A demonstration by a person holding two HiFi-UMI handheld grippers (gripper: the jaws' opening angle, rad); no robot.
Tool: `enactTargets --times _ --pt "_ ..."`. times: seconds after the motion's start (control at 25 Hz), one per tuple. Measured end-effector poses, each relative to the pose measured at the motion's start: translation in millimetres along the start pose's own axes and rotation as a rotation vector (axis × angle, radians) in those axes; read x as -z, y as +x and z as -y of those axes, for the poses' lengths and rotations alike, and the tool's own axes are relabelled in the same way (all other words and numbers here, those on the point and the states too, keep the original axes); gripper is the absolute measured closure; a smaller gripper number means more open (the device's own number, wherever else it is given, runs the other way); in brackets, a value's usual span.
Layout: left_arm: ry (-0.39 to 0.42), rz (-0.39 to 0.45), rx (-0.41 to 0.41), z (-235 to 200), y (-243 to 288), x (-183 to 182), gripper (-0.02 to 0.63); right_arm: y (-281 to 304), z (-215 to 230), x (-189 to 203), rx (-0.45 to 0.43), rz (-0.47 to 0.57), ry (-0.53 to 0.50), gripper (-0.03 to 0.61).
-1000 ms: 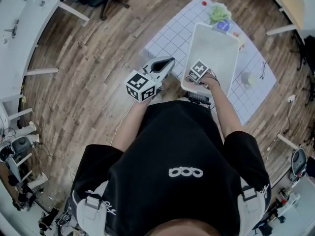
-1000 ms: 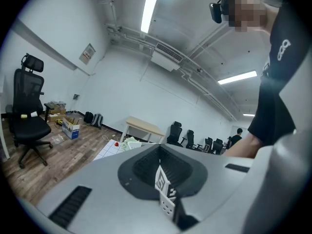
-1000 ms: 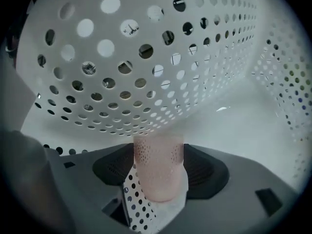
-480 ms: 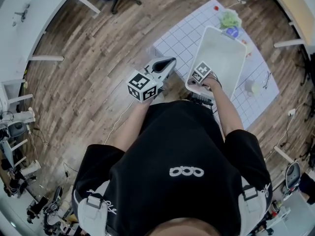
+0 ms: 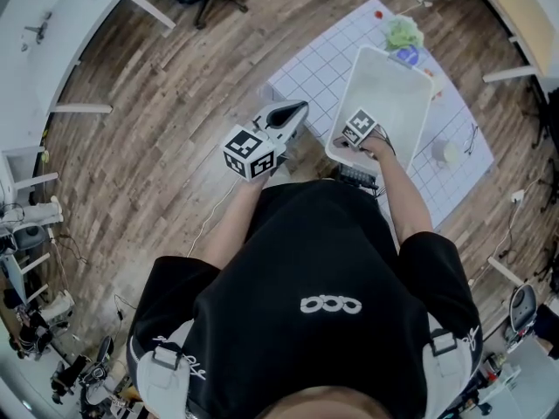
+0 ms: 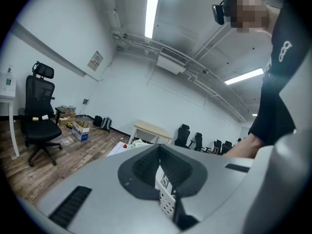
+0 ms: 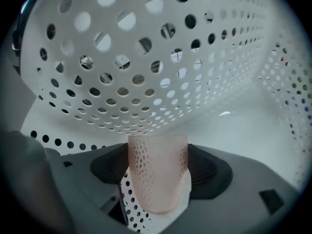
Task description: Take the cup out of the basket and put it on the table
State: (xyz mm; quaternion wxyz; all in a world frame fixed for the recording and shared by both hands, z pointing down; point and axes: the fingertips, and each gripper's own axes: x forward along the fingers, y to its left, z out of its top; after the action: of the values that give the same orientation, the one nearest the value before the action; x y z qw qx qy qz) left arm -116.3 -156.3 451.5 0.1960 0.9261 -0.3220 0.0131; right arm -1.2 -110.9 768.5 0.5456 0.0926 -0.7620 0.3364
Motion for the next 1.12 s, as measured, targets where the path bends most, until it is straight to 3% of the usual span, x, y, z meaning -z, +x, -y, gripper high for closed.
enactTargets --times 0.24,0.52,0.8,1.12 --pt "0.014 -0.020 0.053 3 16 -4 0.604 -62 12 -21 0.091 0.197 0.048 0.236" --pt "0.045 -0.055 0.156 14 47 -12 0.604 -184 4 -43 0.285 0.555 0.076 0.236" --pt "0.095 -0.116 0.322 49 86 -13 0.605 -290 -24 -18 0.506 0.883 0.148 0.236" --pt "0.139 -0.173 0.496 103 126 -6 0.605 -348 -55 34 0.682 1.085 0.245 0.236"
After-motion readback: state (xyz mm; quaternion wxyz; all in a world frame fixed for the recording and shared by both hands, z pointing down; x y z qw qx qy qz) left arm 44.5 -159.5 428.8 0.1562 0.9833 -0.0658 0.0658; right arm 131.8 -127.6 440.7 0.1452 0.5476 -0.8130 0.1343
